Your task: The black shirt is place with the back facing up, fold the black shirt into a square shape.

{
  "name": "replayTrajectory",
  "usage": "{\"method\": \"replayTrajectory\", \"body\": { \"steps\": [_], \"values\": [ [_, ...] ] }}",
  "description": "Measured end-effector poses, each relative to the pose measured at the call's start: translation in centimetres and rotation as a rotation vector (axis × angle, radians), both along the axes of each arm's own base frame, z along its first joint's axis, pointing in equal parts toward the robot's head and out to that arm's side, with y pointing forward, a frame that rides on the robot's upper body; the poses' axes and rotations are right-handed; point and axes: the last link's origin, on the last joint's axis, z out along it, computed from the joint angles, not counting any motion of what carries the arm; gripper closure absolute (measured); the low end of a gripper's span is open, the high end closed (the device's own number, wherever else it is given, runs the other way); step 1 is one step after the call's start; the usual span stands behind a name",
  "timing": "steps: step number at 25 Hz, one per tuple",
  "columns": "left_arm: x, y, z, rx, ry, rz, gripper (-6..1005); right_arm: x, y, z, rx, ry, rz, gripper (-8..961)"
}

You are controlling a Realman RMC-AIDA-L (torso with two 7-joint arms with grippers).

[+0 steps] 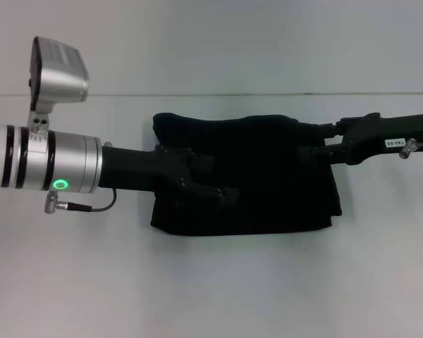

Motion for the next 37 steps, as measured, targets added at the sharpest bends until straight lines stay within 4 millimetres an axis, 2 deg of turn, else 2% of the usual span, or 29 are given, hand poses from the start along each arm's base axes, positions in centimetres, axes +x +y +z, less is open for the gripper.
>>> {"method": "replayTrajectory", "body": {
  "steps": [6,9,20,37],
  "values": [
    [0.0,0.3,0.0,0.020,0.008,0.001,77,0.1,0.0,0.1,0.003,0.001,0.001,144],
    [-0.3,1.1,0.0,0.074,0.032,0.019,78,0.2,-0.1,0.0,0.000,-0.002,0.007,144],
    [0.0,1.7,-0.3,0.103,0.082,-0.040,79,0.6,-0.3,0.2,-0.001,-0.005,0.010,144],
    [-1.4,1.9,0.0,0.152,0.092,0.021,80,0.7,-0.4,0.2,-0.002,0.002,-0.006,144]
  ]
}}
